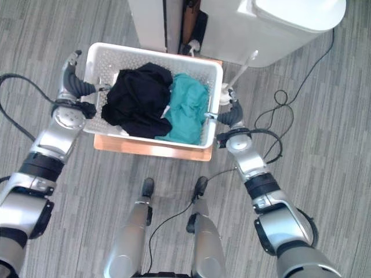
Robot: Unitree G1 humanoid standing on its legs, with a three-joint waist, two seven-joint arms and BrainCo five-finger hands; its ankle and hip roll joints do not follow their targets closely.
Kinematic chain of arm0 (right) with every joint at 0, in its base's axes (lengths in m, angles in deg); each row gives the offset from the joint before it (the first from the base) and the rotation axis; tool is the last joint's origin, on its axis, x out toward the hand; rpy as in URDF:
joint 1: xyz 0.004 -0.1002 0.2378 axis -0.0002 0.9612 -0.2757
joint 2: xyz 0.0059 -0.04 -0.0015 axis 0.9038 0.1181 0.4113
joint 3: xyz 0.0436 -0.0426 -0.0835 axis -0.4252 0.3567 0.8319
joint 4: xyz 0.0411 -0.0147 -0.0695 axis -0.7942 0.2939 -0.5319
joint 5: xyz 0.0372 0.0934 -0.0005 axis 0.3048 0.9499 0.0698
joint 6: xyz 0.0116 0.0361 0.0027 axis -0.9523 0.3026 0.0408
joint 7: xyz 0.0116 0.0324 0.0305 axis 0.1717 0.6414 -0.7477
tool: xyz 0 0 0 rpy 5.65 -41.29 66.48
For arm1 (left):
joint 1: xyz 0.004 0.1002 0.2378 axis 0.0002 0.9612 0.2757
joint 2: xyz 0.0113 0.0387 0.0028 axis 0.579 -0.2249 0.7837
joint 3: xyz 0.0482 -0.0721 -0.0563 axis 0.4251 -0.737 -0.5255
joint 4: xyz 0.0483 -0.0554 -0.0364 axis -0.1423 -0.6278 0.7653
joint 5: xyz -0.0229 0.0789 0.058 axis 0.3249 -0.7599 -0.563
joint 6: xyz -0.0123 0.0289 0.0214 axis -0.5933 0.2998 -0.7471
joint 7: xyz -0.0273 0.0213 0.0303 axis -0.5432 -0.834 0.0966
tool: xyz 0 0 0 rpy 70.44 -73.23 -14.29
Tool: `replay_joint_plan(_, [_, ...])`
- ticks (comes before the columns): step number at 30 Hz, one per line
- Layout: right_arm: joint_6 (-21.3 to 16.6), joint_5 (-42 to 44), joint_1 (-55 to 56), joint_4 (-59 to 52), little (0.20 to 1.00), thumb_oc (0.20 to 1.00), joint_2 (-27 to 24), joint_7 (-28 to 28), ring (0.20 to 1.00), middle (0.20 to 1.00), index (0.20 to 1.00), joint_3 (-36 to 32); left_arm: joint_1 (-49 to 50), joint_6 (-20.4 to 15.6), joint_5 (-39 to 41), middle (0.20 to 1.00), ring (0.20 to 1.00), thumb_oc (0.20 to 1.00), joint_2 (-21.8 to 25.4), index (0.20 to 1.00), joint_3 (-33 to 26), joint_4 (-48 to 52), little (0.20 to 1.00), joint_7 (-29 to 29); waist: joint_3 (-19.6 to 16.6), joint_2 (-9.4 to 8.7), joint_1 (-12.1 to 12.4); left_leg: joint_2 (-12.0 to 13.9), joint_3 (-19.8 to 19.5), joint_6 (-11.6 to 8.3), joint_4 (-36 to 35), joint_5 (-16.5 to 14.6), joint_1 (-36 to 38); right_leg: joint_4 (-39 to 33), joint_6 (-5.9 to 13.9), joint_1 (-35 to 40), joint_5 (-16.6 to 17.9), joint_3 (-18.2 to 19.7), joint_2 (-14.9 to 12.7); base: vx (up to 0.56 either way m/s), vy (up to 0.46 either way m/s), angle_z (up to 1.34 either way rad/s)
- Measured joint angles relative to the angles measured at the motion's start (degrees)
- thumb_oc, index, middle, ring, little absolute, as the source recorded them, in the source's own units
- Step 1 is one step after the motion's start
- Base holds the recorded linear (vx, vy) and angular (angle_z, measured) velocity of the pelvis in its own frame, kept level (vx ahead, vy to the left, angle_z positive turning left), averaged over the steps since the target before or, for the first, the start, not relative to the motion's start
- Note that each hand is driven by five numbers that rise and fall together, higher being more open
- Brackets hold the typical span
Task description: Grab the laundry basket,head to the washer,open it,put in the laundry and shut it.
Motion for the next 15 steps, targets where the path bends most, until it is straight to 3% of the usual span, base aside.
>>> replay_joint_plan(12, [-0.02, 0.06, -0.89, 1.01, 1.0, 1.0, 0.2, 1.39, 1.0, 1.0, 1.0, 1.25, -0.16, 1.26, -2.21, 1.0, 1.0, 1.0, -0.26, 1.0, 0.46, -0.16, 1.0, 2.17, 0.05, 0.07, 0.04, -0.03, 0.0, 0.01, 0.08, 0.0, -0.66, 0.0, 0.0, -0.67, -0.01, 0.0, -0.02, 0.0, 0.0, 0.0])
replay_joint_plan(15, [0.17, 0.07, -0.72, 1.58, 1.0, 1.0, 1.65, 2.43, 1.0, 1.0, 1.0, 1.21, -0.24, 3.03, -2.25, 1.0, 1.0, 1.0, -1.17, 1.0, 0.42, -0.75, 1.0, 2.29, 0.21, 0.33, -0.02, -0.05, -0.09, 0.0, 0.31, 0.0, -1.27, 0.0, 0.0, -1.07, 0.0, -0.08, 0.0, 0.0, 0.0, 0.0])
